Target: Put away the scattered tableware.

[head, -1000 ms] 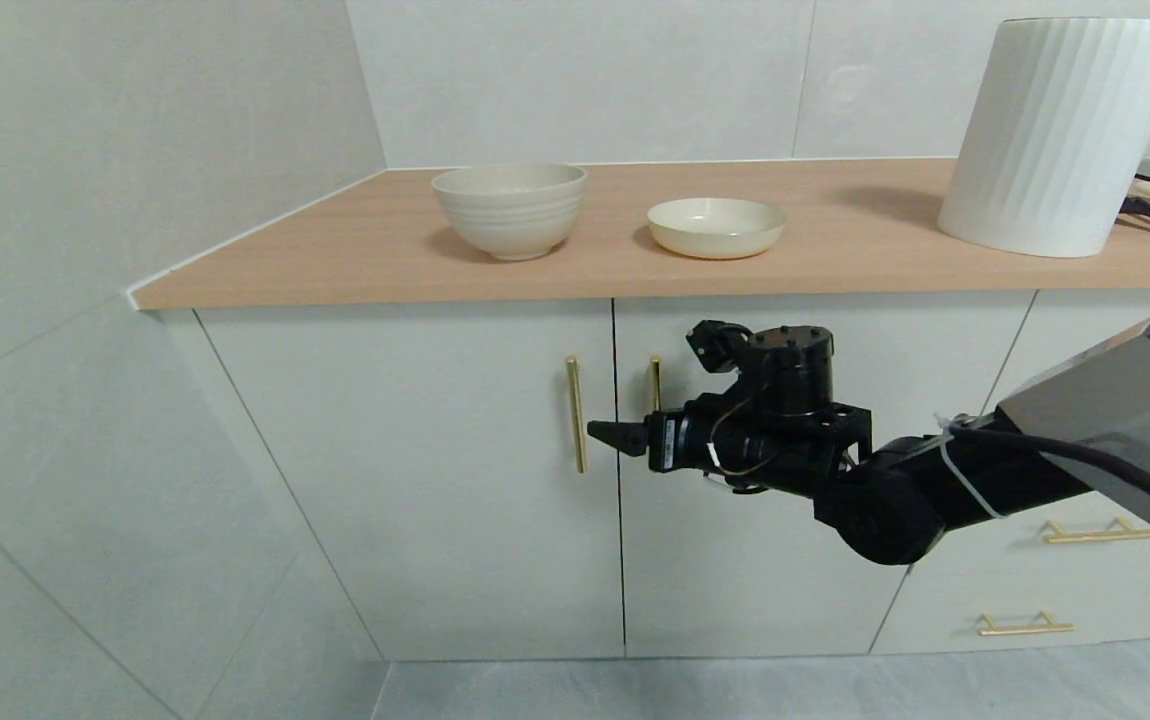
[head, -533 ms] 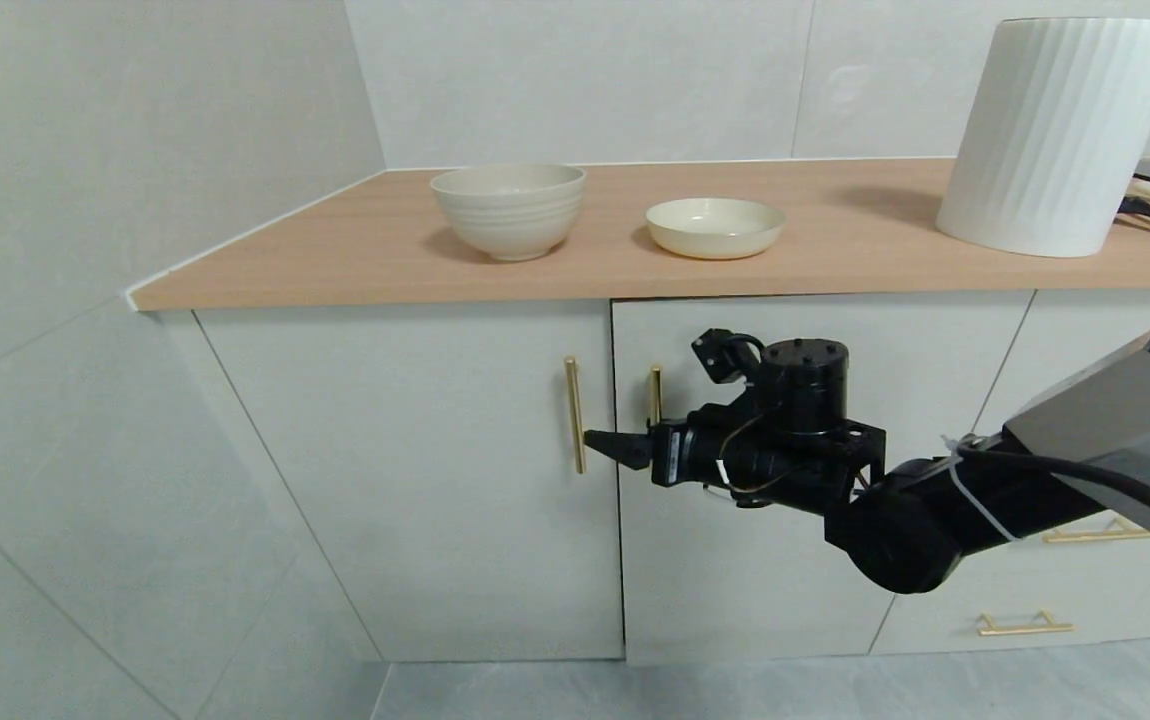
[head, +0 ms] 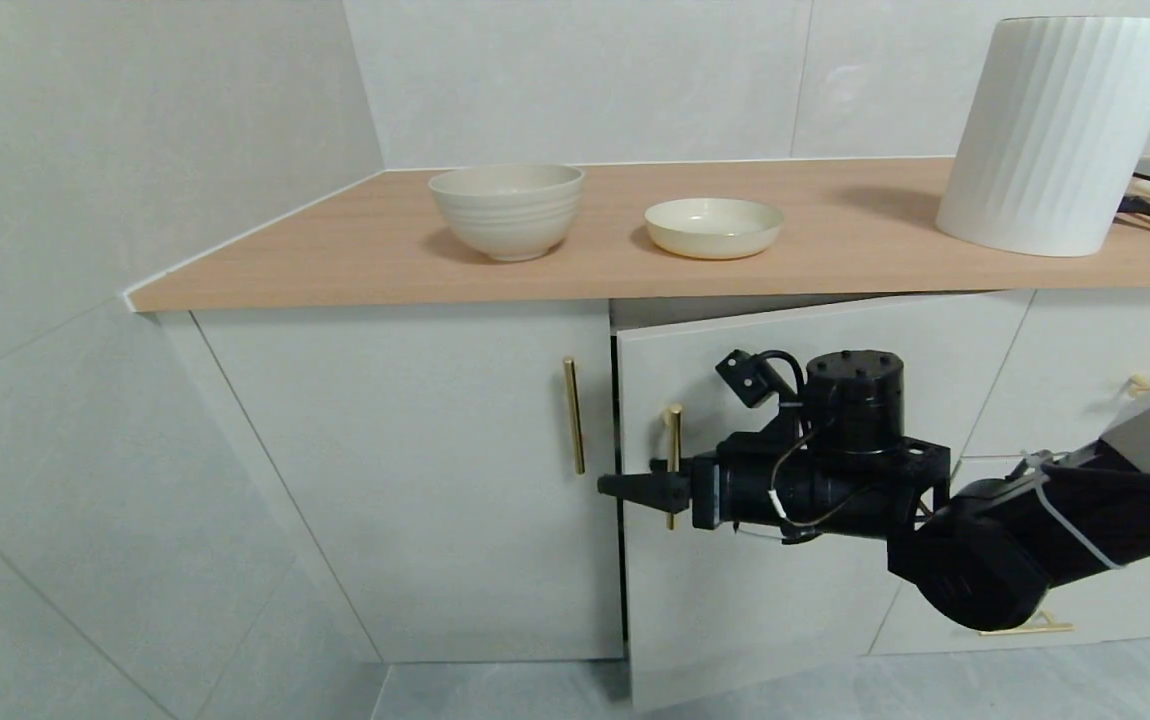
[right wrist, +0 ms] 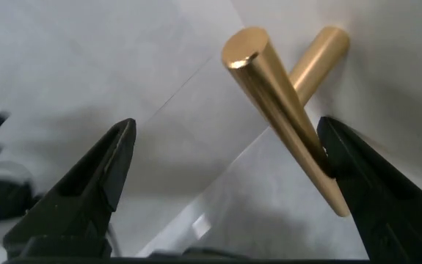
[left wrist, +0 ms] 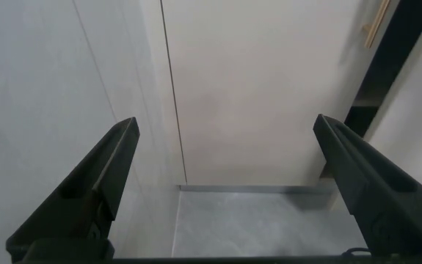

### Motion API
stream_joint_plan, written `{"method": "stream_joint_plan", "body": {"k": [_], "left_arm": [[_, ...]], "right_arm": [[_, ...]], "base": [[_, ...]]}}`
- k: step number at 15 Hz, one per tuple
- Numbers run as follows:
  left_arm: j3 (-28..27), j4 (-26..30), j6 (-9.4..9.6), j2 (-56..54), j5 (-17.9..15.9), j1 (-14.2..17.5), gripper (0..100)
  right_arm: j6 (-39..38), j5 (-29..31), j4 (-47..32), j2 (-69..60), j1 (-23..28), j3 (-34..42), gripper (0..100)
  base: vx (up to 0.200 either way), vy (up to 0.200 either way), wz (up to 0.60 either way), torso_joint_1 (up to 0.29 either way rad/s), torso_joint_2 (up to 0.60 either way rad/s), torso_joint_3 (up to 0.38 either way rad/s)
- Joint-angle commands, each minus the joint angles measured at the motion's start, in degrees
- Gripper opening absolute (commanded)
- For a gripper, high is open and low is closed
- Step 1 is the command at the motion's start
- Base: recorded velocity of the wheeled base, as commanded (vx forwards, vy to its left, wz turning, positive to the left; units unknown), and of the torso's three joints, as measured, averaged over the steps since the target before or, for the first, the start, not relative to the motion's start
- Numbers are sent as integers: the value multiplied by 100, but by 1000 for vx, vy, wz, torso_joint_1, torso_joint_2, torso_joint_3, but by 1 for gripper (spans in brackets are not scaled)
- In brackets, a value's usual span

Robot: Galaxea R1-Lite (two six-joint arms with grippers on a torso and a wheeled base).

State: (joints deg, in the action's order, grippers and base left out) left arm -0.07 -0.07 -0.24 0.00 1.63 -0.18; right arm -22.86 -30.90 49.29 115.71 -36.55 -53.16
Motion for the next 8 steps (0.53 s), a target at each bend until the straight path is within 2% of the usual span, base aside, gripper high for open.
{"method": "stream_joint_plan", "body": {"k": [1,2,4,8], "left_arm": [[-1,-1,-2,9,4,1,100],[-1,-1,-2,9,4,1,100],[-1,-1,-2,9,4,1,100],[-1,-1,103,9,-5,1,100]], "right_arm": [[9,-179,134,-225,-10,403,100],[9,-276,732,-242,-10,816,100],[9,-293,1364,-260,-10,1203,100],[1,-408,1549,-717,-2,1730,100]], "base": [[0,0,0,0,0,0],[0,0,0,0,0,0],[0,0,0,0,0,0],[0,0,0,0,0,0]]}}
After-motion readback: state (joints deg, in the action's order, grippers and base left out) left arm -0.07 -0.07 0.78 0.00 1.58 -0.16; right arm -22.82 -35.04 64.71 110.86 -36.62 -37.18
